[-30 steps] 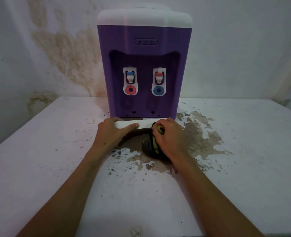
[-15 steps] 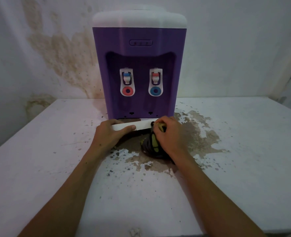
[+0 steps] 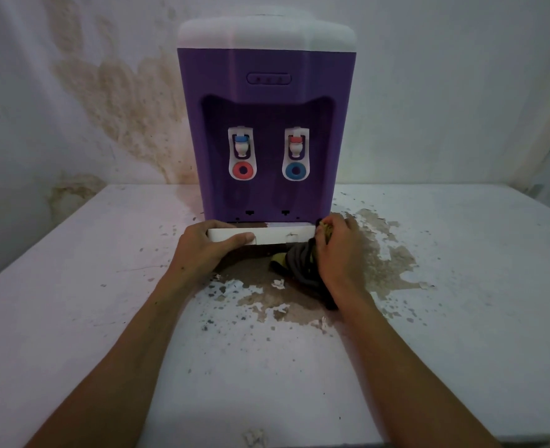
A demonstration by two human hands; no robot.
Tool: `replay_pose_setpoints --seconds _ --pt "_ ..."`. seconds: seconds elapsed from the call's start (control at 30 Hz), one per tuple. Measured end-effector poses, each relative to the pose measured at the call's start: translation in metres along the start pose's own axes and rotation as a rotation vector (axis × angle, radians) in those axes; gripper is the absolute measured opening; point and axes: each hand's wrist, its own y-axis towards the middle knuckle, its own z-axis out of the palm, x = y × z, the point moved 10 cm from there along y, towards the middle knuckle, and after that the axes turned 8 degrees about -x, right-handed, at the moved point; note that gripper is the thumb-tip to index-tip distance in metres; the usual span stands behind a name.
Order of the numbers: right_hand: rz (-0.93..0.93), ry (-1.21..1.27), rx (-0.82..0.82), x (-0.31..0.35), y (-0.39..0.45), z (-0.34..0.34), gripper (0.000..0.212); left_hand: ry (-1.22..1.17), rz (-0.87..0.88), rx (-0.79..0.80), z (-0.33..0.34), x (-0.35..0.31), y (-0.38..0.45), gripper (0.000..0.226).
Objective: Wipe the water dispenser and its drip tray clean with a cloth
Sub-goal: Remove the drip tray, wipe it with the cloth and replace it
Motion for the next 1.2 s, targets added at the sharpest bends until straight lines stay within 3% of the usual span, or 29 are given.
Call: replay_pose_setpoints --seconds 0.23,0.33,0.47,0.6,0.73,0.87,1.03,1.2 --pt "-0.281 0.150 0.161 0.043 -0.018 0.017 0.022 -0.163 -0.165 -0.007 -0.006 0.010 -0.003 0.073" --pt "-0.189 0.139 0.097 0.035 -0.011 0.015 0.021 -0.208 -0.168 -0.016 -0.010 0.006 -0.005 0.061" --pt "0.001 0.085 -0.031 0.003 0.001 0.000 0.018 -0.281 -0.219 -0.010 -0.009 0.010 -0.006 0.071" --pt "0.065 0.311 -0.046 -0.005 0.006 -0.006 0.014 -0.397 -0.269 -0.024 -0.008 0.012 -0.006 0.060" --pt "0.016 0.392 0.005 0.010 0.001 -0.004 0.016 -0.561 -0.343 -0.078 -0.012 0.015 -0.006 0.064" --pt "-0.033 0.389 -0.002 0.023 -0.007 -0.001 0.017 -0.815 -0.426 -0.104 -0.009 0.012 -0.009 0.043" --pt "-0.157 0.378 -0.005 0.049 -0.020 0.000 0.017 -0.892 -0.414 -0.028 0.009 0.004 -0.015 0.052" --pt "-0.254 0.320 -0.122 0.062 -0.029 -0.008 0.020 -0.926 -0.386 0.047 0.028 -0.003 -0.019 0.067"
